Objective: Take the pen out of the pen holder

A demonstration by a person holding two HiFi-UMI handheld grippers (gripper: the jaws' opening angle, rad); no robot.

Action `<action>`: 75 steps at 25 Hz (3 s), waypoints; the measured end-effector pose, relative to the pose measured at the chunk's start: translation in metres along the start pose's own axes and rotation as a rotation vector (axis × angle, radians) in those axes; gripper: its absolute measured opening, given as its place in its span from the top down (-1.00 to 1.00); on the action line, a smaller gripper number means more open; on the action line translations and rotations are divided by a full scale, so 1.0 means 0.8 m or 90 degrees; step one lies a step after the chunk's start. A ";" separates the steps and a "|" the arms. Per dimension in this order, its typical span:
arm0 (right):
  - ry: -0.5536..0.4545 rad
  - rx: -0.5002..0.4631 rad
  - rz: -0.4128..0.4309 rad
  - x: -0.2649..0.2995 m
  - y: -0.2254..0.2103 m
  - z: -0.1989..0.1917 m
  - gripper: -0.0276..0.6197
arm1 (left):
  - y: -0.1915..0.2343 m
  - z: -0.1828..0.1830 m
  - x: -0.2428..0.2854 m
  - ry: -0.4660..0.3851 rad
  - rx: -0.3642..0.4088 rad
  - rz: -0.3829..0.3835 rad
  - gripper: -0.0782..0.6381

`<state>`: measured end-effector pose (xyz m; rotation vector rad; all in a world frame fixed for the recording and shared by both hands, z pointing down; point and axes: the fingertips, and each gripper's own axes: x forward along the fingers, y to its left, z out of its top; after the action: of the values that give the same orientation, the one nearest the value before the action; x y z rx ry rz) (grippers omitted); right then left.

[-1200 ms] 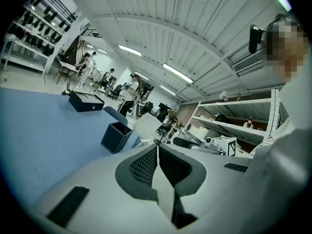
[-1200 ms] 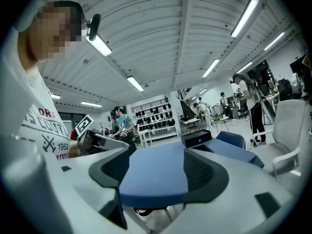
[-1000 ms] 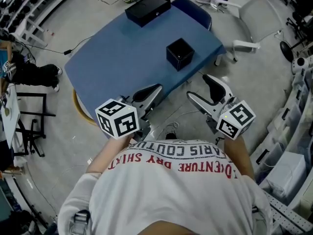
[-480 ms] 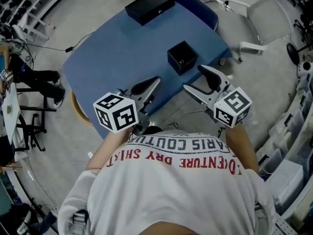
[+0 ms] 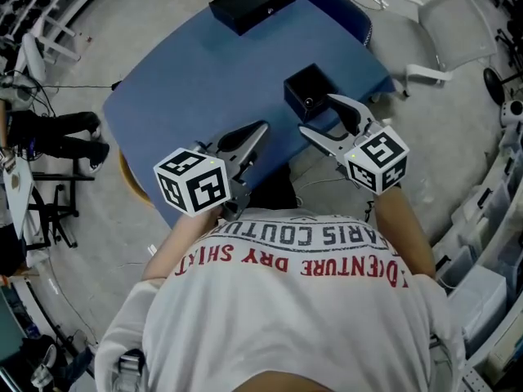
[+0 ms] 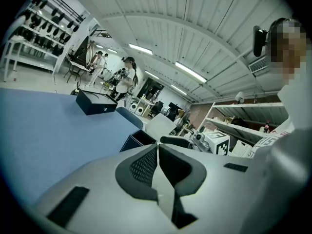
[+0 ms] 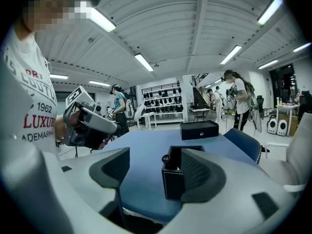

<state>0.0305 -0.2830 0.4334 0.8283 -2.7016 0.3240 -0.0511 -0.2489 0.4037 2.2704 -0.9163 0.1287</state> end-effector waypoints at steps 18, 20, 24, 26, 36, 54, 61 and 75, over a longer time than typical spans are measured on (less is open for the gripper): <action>0.059 -0.018 -0.016 0.035 -0.039 -0.022 0.40 | 0.041 0.012 0.053 0.045 -0.023 -0.024 0.68; 0.053 -0.011 -0.018 0.033 -0.042 -0.021 0.43 | 0.041 0.010 0.056 0.048 -0.022 -0.025 0.68; 0.044 -0.005 -0.025 0.031 -0.048 -0.018 0.49 | 0.040 0.010 0.057 0.047 -0.021 -0.025 0.68; 0.040 -0.006 -0.035 0.030 -0.052 -0.016 0.56 | 0.039 0.009 0.057 0.046 -0.021 -0.026 0.68; 0.037 -0.042 -0.069 0.039 -0.067 -0.004 0.65 | 0.044 0.013 0.055 0.043 -0.021 -0.021 0.68; -0.007 -0.061 -0.098 0.020 -0.068 0.029 0.68 | 0.033 0.012 0.041 0.029 -0.013 -0.014 0.68; -0.051 -0.077 -0.108 -0.007 -0.056 0.067 0.68 | 0.011 0.015 0.023 0.013 -0.001 -0.019 0.68; -0.150 -0.167 -0.097 -0.106 0.024 0.147 0.68 | -0.036 0.015 -0.010 -0.026 0.038 -0.022 0.68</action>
<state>0.0613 -0.2594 0.2926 1.0392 -2.7864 -0.1710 -0.0400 -0.2370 0.3757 2.3509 -0.9038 0.0966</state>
